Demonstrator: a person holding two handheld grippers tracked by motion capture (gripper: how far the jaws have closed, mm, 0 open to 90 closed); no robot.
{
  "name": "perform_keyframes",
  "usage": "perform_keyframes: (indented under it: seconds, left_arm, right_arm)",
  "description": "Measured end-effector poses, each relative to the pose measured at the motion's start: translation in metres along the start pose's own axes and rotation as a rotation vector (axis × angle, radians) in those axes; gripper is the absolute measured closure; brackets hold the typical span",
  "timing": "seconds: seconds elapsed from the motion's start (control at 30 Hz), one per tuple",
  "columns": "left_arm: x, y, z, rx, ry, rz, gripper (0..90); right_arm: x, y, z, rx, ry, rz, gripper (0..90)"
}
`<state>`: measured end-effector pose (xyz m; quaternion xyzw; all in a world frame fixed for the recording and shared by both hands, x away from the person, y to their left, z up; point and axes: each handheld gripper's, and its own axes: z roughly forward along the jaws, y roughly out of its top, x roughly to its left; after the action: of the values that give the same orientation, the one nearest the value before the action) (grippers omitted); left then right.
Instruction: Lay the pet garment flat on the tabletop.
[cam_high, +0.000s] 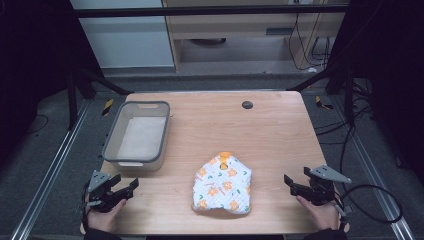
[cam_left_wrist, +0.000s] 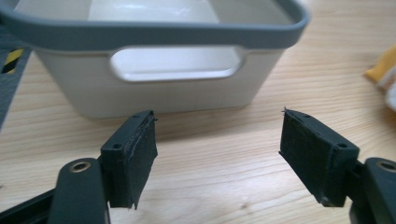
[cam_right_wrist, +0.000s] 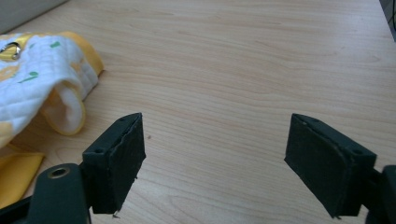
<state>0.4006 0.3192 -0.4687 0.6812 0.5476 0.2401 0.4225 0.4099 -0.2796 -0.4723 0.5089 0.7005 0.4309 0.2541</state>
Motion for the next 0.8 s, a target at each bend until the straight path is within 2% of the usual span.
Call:
perform_keyframes:
  seconds: [0.2, 0.33, 0.4, 0.6, 0.8]
  left_arm:
    - [-0.013, 0.002, -0.006, -0.021, -0.023, 0.013, 29.8]
    - [-0.021, 0.004, -0.008, -0.034, -0.053, 0.034, 31.3]
    - [-0.022, 0.005, -0.009, -0.038, -0.06, 0.034, 31.8]
    - [-0.026, 0.015, -0.01, -0.062, -0.087, 0.028, 33.2]
    - [-0.031, 0.024, -0.012, -0.08, -0.106, 0.049, 36.1]
  right_arm:
    - [0.004, 0.002, -0.003, -0.013, 0.032, -0.002, 23.8]
    - [0.01, 0.006, -0.006, -0.035, 0.056, -0.016, 31.3]
    - [0.013, 0.009, -0.007, -0.045, 0.066, -0.021, 32.2]
    - [0.017, 0.018, -0.008, -0.05, 0.089, -0.025, 32.0]
    - [0.026, 0.032, -0.006, -0.056, 0.111, -0.048, 29.9]
